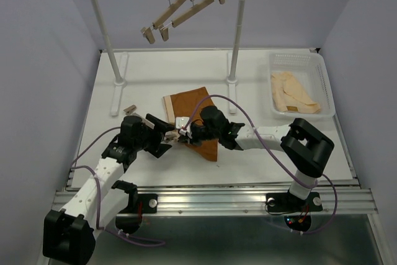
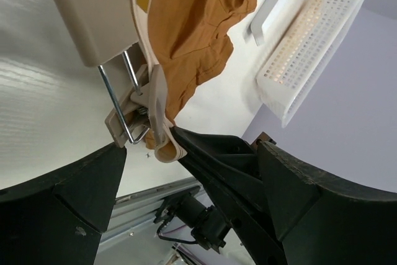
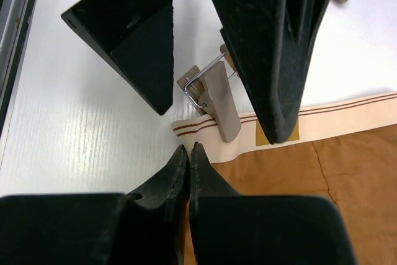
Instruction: Clip the underwear to the hanger
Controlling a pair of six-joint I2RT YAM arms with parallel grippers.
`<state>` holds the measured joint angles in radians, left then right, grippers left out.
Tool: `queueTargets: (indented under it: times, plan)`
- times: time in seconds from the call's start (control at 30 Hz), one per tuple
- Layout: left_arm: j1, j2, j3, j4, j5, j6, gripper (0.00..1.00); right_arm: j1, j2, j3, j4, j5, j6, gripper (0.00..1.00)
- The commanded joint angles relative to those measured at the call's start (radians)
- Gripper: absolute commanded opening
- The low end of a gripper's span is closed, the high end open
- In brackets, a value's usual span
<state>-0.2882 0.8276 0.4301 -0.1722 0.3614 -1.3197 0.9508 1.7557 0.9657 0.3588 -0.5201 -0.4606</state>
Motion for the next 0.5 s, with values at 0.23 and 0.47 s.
queueTargets:
  times: [0.23, 0.47]
  plan:
    - [0.009, -0.156, 0.038, -0.274, -0.2, -0.012, 0.99, 0.013, -0.084, -0.016, -0.141, -0.067, -0.099, 0.01]
    - [0.037, -0.245, -0.044, -0.277, -0.269, -0.084, 0.99, 0.013, -0.125, 0.01, -0.164, -0.07, -0.082, 0.01]
